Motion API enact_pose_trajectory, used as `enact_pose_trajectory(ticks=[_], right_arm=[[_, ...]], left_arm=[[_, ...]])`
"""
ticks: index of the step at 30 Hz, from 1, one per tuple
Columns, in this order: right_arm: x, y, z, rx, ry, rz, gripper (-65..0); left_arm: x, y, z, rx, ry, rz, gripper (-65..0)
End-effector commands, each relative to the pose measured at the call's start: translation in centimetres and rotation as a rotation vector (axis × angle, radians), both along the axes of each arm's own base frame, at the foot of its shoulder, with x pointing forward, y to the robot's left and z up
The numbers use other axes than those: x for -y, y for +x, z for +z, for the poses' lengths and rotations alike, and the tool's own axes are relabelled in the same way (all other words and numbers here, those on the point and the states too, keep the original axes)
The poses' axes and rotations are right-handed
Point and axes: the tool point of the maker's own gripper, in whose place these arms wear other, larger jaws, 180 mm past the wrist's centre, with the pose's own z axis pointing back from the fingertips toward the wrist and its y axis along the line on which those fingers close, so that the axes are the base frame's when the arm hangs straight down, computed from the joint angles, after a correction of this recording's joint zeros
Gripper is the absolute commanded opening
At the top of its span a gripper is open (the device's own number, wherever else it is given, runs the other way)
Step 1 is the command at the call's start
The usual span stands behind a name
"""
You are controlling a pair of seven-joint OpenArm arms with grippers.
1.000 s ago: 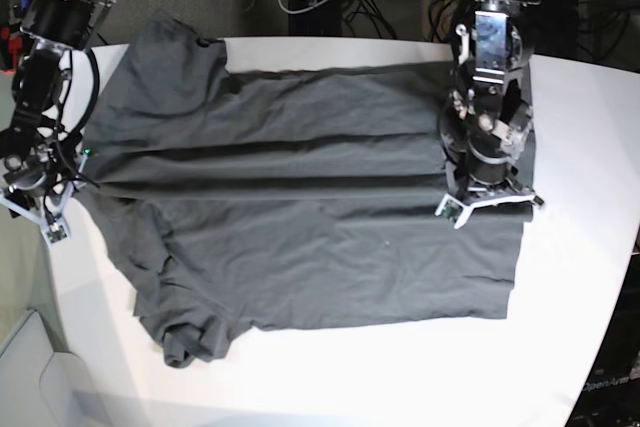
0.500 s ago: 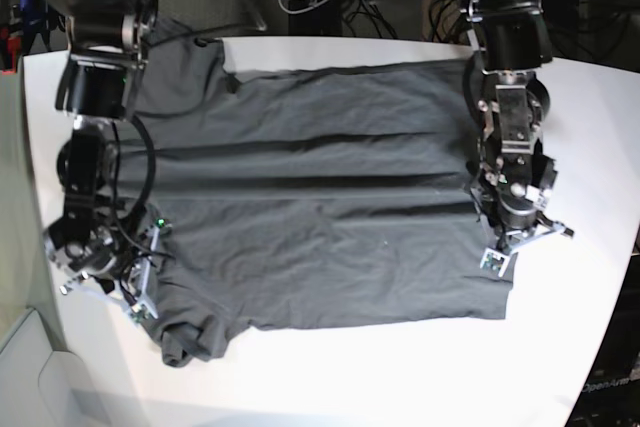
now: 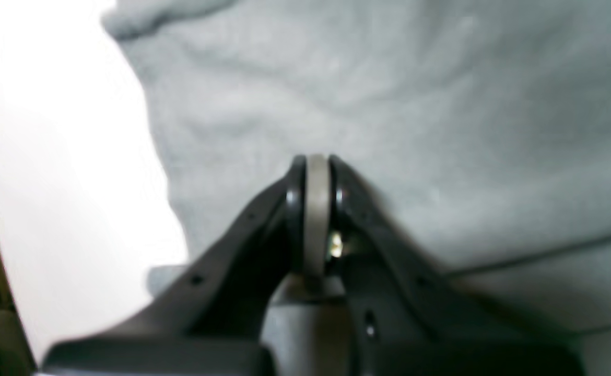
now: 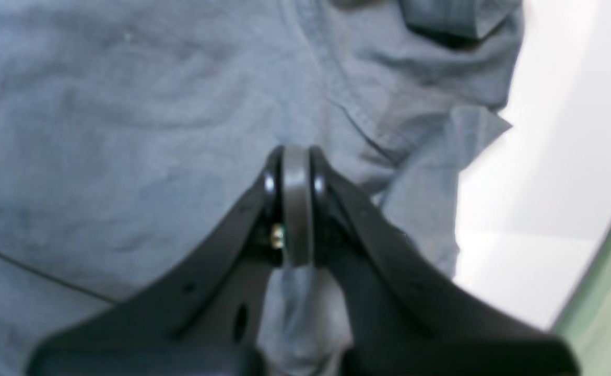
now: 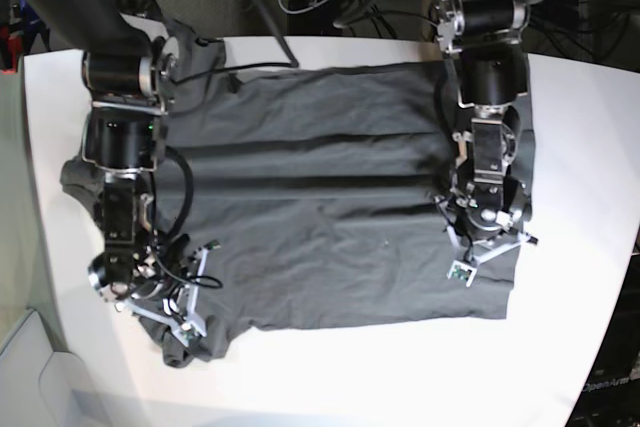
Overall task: Layout the t-shirt on the table in an organized manner, then fold the t-shirt properly
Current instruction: 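Press both grippers onto the shirt's sides and slide them toward the hem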
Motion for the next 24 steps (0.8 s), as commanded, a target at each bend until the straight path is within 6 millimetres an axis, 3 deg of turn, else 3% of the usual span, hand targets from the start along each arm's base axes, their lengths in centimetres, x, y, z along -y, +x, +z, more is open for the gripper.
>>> enact_pose_trajectory(ticks=[1, 11, 14, 16, 18, 24], right_arm=[[-0.1, 1.0, 1.4, 0.045, 0.011, 0.002, -65.0], [-1.3, -1.8, -4.5, -0.080, 0.085, 0.020, -65.0], [-1.5, -2.0, -5.1, -0.087, 0.104, 0.023, -65.0], [-1.9, -2.2, -5.9, -0.101, 0.125, 0.026, -65.0], [-2.5, -1.6, -5.8, -0.092, 0.153, 0.032, -65.0], [-4.2, -0.1, -5.8, -0.055, 0.265, 0.045, -65.0]], left_arm=[[0.1, 2.0, 2.2, 0.070, -0.005, -0.006, -64.8], [1.2, 1.9, -0.6, 0.025, -0.047, -0.042, -64.8], [1.6, 2.2, -1.0, 0.035, -0.060, -0.051, -64.8], [0.6, 2.7, -0.9, 0.057, -0.045, -0.006, -64.8], [-1.0, 3.1, -0.9, 0.071, -0.019, 0.046, -64.8], [-1.3, 4.4, -1.2, 0.088, -0.031, 0.053, -64.8]])
